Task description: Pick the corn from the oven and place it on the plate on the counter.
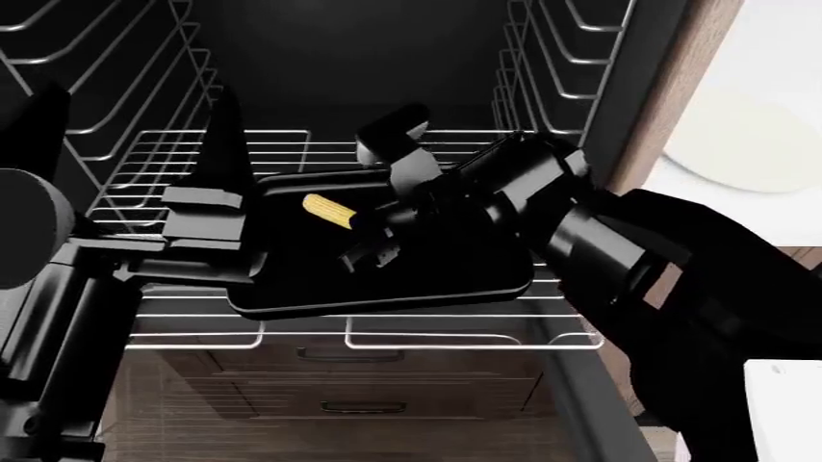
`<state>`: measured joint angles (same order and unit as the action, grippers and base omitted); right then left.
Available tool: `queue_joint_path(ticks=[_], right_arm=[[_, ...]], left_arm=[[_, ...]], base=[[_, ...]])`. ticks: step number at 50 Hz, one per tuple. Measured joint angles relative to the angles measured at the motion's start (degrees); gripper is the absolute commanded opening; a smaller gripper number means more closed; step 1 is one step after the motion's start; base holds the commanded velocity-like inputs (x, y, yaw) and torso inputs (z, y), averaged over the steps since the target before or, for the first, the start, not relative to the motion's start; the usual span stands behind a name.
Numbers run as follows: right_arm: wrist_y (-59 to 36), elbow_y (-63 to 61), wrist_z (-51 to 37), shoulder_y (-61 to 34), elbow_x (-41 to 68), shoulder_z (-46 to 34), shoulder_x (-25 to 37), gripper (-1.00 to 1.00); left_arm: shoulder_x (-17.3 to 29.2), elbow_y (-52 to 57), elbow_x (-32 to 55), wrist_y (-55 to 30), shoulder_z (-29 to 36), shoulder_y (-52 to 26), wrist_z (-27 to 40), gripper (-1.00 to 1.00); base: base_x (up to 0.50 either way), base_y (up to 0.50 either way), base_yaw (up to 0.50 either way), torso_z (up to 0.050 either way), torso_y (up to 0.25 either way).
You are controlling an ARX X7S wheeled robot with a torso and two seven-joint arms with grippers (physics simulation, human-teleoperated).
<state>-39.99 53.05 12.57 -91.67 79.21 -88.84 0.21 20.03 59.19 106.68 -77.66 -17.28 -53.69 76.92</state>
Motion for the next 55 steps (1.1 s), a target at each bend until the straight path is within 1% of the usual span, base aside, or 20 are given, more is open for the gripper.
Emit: queue_joint_path(ticks=[23, 40, 55], right_arm=[[-0.95, -18.18, -9.50, -2.07, 5.75, 4.39, 7.26, -1.00], [5.29, -35.33, -20.50, 0.06, 8.69, 10.84, 16.39, -1.00], [7.22, -47.23, -27.30, 0.48, 12.87, 15.26, 22.71, -1.00]], left_arm=[[-0.27, -0.43, 3.51, -0.60, -0.56, -1.32, 2.91, 1.00], [-0.84, -0.59, 3.01, -1.94, -1.98, -1.13, 1.86, 1.00], [-0.96, -0.71, 3.02, -2.12, -1.46, -1.85, 1.94, 1.00]], base=[[0.00, 0.00, 0.00, 0.000, 0.000], [0.00, 0.00, 0.00, 0.000, 0.000], [0.00, 0.00, 0.00, 0.000, 0.000]])
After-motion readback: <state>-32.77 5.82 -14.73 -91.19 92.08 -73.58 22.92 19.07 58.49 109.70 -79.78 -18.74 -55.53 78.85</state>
